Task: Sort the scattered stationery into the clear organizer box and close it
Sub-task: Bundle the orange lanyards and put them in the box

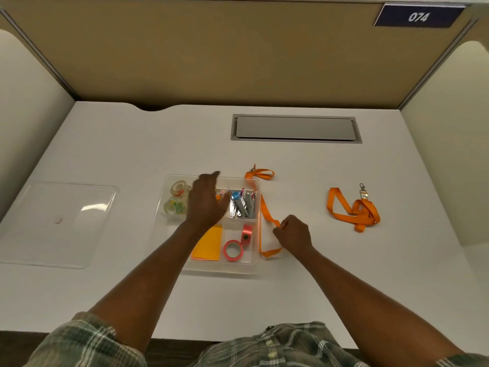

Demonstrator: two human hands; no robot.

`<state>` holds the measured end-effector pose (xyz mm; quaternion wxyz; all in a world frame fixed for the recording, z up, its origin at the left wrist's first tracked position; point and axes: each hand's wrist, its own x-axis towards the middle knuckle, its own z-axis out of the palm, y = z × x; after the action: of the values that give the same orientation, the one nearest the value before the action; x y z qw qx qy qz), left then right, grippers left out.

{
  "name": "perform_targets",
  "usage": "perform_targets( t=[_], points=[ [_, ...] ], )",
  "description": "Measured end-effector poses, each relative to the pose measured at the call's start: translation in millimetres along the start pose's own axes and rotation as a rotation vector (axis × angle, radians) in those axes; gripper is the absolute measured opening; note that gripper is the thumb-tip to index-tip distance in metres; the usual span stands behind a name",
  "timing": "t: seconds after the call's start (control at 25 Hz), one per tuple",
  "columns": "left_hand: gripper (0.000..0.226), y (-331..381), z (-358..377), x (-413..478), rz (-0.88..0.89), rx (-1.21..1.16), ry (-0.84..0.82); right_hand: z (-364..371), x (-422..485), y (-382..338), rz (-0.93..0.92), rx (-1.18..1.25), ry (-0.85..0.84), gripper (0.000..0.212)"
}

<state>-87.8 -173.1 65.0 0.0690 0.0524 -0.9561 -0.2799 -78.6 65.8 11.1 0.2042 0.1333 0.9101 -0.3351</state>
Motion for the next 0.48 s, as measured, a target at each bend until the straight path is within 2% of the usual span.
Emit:
perform_targets(
  t=[0.04,0.12,0.2,0.28,0.36,0.48],
  points=[
    [0.078,17,4,1,0.112,-0.008,-0.123,-17,-1,-7,-0.011,0.129,-0.001,0.018],
    [0.11,51,14,5,0.272,0.028,-0.378,-55,-5,-25,-0.113,0.232,-0.01,0.02],
    [0.132,84,24,9,0.286,-0.017,-0.501,-95,-13,-48,-0.234,0.276,-0.049,0.025],
    [0.132,114,30,16,0.211,-0.234,-0.511,-134,-21,-72,-0.321,0.347,-0.071,0.025],
    [0.11,138,36,22,0.145,-0.469,-0.491,-171,-30,-91,-0.396,0.421,-0.128,0.025],
    [0.035,158,47,30,0.022,-0.63,-0.517,-220,-39,-106,-0.507,0.505,-0.214,0.024]
  ],
)
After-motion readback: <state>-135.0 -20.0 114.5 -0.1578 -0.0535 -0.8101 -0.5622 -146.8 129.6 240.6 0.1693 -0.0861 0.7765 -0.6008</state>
